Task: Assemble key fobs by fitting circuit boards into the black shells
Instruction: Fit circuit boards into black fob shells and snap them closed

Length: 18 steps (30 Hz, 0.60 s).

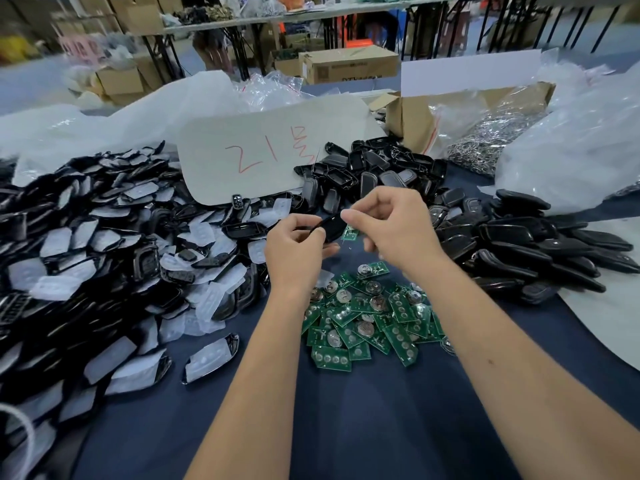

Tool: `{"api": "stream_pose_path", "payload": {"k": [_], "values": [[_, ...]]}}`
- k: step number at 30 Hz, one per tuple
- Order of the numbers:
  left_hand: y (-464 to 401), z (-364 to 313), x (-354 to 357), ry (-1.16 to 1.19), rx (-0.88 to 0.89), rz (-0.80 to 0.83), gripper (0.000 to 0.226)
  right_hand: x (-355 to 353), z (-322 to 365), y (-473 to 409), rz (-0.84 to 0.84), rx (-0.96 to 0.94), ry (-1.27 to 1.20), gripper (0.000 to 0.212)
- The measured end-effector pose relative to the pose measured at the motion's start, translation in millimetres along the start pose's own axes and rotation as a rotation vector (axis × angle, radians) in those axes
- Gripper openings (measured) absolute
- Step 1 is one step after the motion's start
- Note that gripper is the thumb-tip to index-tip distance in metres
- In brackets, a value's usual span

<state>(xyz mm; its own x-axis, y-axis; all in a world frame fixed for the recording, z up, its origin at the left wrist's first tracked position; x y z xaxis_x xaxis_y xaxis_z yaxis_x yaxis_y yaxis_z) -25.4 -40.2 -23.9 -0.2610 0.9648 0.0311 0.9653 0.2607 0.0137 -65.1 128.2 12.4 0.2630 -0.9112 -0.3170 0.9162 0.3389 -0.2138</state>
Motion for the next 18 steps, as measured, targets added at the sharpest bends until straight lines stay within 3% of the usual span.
{"api": "stream_pose_path", "payload": {"k": [3, 9, 15, 18], "values": [[-1.1, 1.4, 0.4, 0.01, -0.008, 0.007, 0.016, 8.6, -17.8, 6.4, -0.07, -0.002, -0.16, 0.016], [0.4, 1.2, 3.8, 0.034, -0.013, 0.058, 0.016, 5.7, -26.2, 12.5, -0.154, -0.053, -0.244, 0.01], [-0.6, 3.1, 5.4, 0.013, -0.031, 0.087, 0.024, 7.7, -31.2, 11.7, -0.086, -0.008, -0.417, 0.017], [-3.0, 4.6, 5.1, 0.007, -0.017, 0.093, 0.027, 10.5, -29.9, 11.5, -0.045, -0.039, -0.352, 0.023]]}}
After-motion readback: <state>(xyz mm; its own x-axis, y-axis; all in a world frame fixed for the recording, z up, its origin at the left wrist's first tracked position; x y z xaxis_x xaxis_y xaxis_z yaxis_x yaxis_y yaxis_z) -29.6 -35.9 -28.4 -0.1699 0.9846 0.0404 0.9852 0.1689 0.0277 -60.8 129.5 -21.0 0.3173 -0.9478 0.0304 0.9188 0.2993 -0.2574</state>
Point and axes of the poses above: each hand's wrist, its own y-axis away from the middle knuckle, its own x-axis out of the palm, z = x × y, the point moved 5 cm from there along -y, towards the middle knuckle, and after that the axes turned 12 degrees about z, right-handed, at the moved point
